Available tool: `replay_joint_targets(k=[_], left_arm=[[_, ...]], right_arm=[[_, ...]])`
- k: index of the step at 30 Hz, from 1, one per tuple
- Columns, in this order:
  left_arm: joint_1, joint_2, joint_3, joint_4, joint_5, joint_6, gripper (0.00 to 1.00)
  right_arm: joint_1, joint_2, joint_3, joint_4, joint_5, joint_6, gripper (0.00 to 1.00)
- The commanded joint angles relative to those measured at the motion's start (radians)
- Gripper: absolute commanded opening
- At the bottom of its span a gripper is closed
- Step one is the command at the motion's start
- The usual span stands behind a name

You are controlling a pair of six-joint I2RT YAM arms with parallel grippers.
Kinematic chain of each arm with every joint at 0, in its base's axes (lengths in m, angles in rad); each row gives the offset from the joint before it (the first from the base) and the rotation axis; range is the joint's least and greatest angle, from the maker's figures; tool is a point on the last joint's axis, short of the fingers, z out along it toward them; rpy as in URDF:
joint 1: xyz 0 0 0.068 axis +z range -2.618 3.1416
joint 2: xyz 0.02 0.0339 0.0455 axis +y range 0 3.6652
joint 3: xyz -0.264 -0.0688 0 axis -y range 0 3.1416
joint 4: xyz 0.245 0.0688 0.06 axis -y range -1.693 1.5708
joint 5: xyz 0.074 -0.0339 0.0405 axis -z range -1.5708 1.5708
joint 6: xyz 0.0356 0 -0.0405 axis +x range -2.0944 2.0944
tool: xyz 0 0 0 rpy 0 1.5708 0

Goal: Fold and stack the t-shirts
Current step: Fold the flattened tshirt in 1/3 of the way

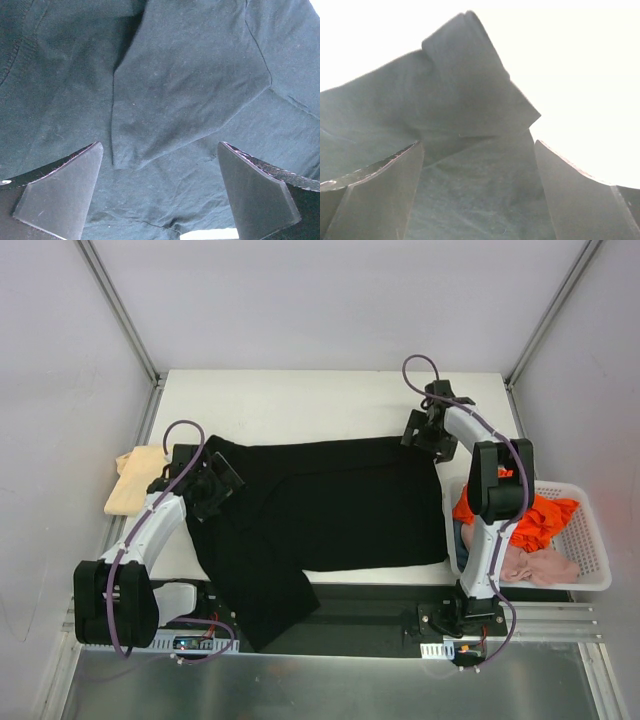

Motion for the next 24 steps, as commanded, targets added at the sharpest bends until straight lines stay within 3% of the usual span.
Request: replay_joint_targets(k=[1,10,15,24], left_arm=[[-0.003,-0.017,-0.020,0.009,-0.010,-0.003,0.99],[-0.003,-0.088,-0.093,0.005,0.047,-0.007,0.98],[-0.006,-0.075,-0.118,0.005,0.069,-0.013,0.81],[-0.058,0.040,-0.095,0.006,0.037,-0.024,0.60]], right_arm=[[-0.009,-0.025,0.083,-0.015,0.095,0.007,0.97],[-0.078,-0.094,0.019,0.035,-0.167,-0.027,0.97],[-0.131,-0.100,-0.012,0.067,-0.259,-0.029,0.97],[-0.184,-0.062,0.033,0.028,-0.312,-0.064,0.96]])
